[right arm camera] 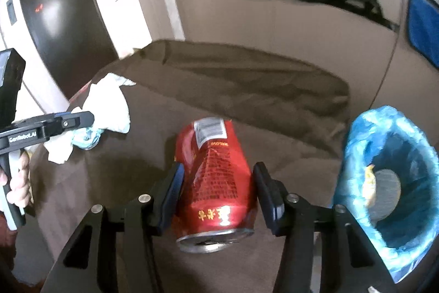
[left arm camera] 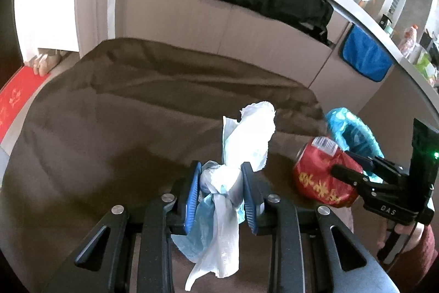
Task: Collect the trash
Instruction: 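Carry the red can in the right tool over the bin while the left tool holds the tissue, then open the right tool to drop the red can into the bin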
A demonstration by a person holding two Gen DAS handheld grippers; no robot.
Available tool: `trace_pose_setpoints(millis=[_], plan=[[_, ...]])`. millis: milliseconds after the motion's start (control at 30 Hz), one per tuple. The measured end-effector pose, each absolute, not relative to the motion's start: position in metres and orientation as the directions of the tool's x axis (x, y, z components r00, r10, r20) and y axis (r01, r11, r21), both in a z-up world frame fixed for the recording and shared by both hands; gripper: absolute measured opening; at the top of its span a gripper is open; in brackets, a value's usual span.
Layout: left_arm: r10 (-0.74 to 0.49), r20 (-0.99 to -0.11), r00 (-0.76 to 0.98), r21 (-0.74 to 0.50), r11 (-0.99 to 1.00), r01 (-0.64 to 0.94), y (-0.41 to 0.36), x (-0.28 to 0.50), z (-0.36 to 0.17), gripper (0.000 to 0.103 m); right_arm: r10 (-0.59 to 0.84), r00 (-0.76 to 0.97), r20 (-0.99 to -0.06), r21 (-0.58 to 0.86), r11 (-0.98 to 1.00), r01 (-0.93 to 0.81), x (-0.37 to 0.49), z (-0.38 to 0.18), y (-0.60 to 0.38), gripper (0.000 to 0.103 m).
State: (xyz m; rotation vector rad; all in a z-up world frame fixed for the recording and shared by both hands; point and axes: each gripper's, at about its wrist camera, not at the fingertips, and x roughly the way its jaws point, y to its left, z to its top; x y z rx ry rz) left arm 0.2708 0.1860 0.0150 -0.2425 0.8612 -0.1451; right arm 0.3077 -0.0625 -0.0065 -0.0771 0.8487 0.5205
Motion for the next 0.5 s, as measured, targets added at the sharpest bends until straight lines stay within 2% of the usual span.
trace_pose_setpoints(millis=[300, 500], plan=[[-0.271, -0.697, 0.664, -0.301, 0.951, 0.073, 0.135, 0.291, 0.033, 0.03, 0.406, 0.598, -0.691, 0.17, 0.895, -0.412, 0.3, 0.006, -0.106, 0.045], [-0.289, -0.704, 0.649, -0.298, 0.949, 0.1, 0.112, 0.298, 0.036, 0.03, 0.386, 0.643, -0.662, 0.137, 0.905, -0.402, 0.291, 0.016, -0.123, 0.043]])
